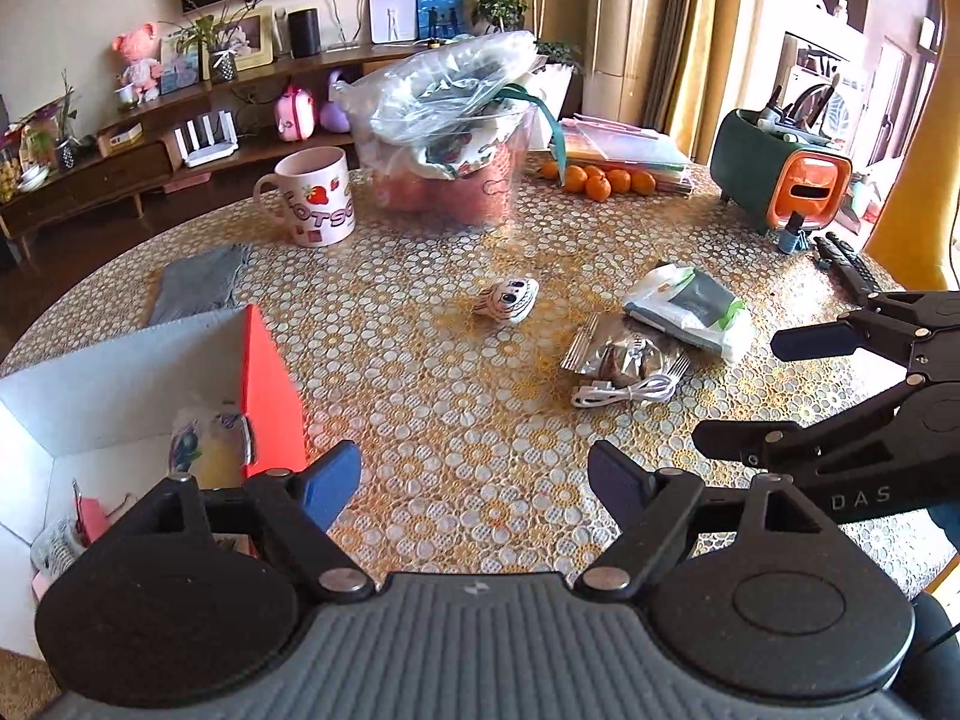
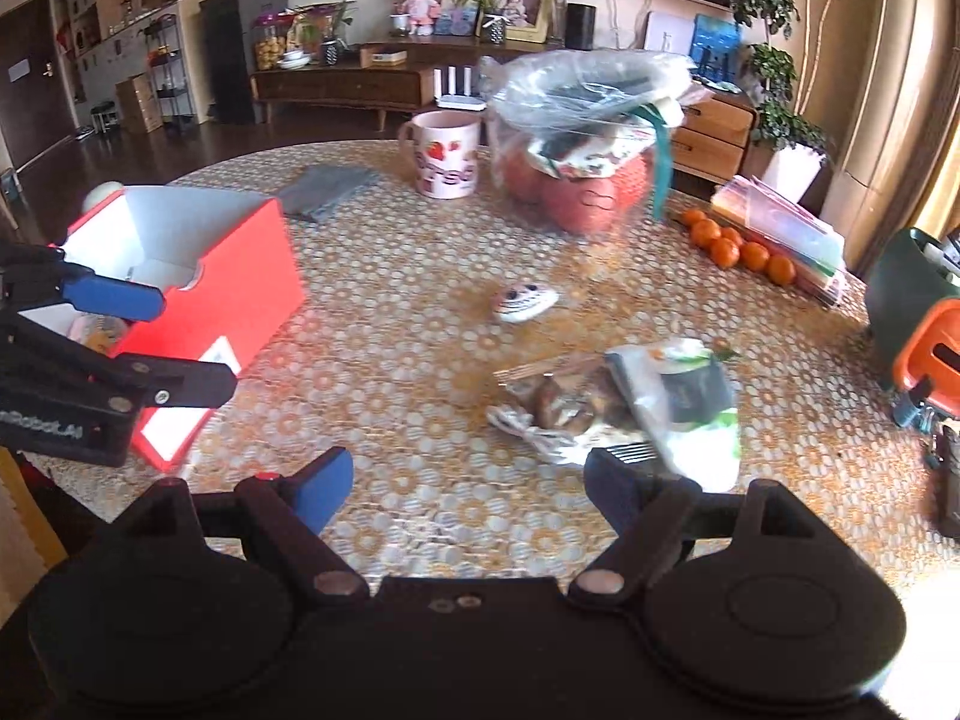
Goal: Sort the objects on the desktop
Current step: 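Withdraw both tools from the shoebox back over the table, then grasp the cartoon-face plush with the left tool while the right tool grasps the white-green wipes pack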
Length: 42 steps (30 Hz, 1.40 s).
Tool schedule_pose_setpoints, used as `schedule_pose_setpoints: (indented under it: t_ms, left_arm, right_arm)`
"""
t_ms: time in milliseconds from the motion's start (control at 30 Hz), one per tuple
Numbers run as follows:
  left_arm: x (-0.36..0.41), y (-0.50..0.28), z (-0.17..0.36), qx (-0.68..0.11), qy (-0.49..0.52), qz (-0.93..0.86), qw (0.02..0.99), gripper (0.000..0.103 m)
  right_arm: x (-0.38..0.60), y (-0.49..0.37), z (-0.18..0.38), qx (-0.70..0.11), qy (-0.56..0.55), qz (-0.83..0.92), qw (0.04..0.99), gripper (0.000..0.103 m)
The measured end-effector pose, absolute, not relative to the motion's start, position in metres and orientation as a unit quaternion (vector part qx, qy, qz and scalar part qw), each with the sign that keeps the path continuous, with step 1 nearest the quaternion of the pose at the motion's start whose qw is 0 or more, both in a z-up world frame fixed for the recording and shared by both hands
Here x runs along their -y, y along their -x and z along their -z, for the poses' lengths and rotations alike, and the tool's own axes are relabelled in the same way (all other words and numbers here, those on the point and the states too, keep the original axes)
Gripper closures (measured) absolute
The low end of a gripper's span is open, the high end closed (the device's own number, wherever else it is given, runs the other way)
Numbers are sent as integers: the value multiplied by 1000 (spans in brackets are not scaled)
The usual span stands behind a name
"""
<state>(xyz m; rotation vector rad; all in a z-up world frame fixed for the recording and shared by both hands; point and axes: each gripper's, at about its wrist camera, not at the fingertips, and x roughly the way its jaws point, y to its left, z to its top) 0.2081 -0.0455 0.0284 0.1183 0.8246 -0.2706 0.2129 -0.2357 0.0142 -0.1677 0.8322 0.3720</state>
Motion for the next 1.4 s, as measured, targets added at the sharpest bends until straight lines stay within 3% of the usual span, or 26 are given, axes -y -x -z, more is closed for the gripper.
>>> schedule_pose_setpoints:
  t_ms: [133, 367, 467, 900, 1400]
  left_arm:
    - [61, -223, -29, -399, -63, 138, 905, 20]
    - [81, -253, -28, -391, -80, 147, 905, 11]
    - [89, -267, -26, -392, -88, 157, 902, 0]
    - [108, -342, -9, -411, -92, 148, 895, 0]
    - [128, -403, 47, -449, -98, 143, 877, 0]
  right_arm:
    - [258, -230, -16, -400, 73, -162, 899, 19]
    - [292, -257, -15, -398, 66, -138, 904, 14]
    - [305, -267, -12, -402, 68, -130, 904, 11]
    - [343, -308, 7, -415, 66, -90, 903, 9]
    - [346, -340, 33, -441, 50, -86, 892, 10]
